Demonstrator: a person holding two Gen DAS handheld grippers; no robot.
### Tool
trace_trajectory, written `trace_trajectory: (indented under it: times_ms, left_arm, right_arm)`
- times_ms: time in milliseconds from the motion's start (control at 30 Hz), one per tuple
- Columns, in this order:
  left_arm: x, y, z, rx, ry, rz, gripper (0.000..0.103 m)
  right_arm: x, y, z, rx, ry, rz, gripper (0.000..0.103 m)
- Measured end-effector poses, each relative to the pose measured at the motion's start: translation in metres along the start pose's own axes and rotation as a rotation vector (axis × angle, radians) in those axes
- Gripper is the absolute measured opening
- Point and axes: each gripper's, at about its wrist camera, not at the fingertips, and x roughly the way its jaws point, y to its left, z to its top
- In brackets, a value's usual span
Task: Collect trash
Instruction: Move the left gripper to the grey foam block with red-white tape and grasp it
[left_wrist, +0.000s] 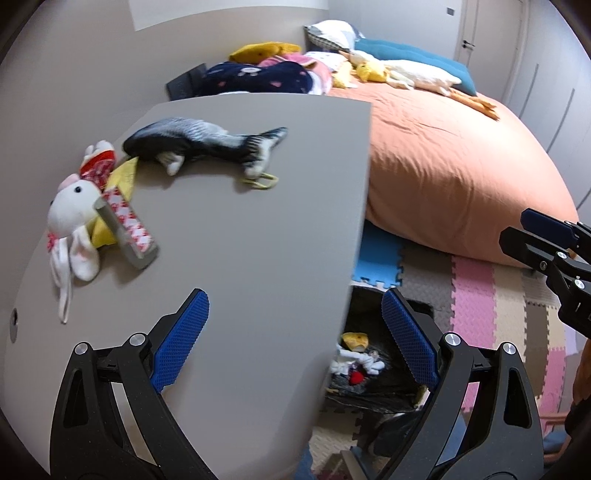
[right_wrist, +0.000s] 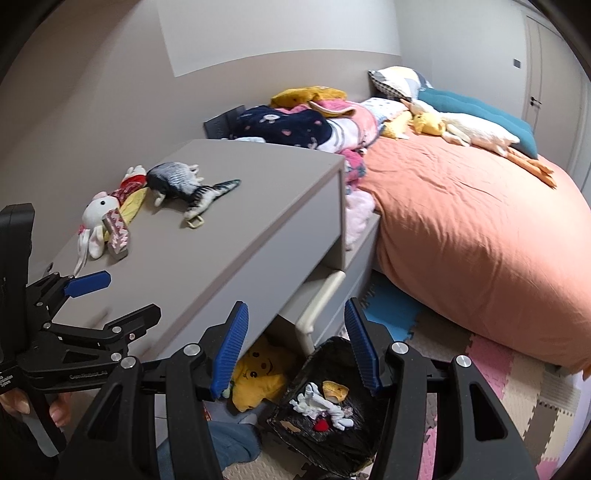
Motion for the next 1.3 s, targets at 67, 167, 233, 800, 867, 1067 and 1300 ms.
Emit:
trace_trajectory:
  times_ms: [67,167,233,800,867,1067,1300]
  left_arm:
    - [0.001,0.01,0.002,-0.021,0.003,0.017,0.092]
    - [0.002,0.025,0.005,-0.052,0.005,0.045,0.092]
    - [0.002,0.037,0.007,-0.079,0.004,0.065,0.092]
    - [0.032,0.116,0.029,-0.256,0.03,0.147,0.089]
    - [0.038,0.121,0.031,-0.265,0.043,0.142,0.083]
    - [0.053,0.133,0.034,-0.302,0.065,0.127,0.068]
    - [0.064,0.144,0.039,-0.315,0.081,0.139,0.057]
  right_arm:
    - [0.005,0.006,0.006,-0.016,-0.002,0.01,0.058]
    - [0.013,0.018,0.016,-0.043,-0.006,0.034,0.059]
    - [0.021,0.027,0.026,-0.06,-0.007,0.057,0.059]
    - [0.093,0.097,0.093,-0.198,0.021,0.151,0.06]
    - [0.102,0.102,0.1,-0.208,0.028,0.154,0.06]
    - [0.127,0.116,0.121,-0.225,0.046,0.185,0.061]
    - [0.157,0.142,0.148,-0.273,0.063,0.202,0.063]
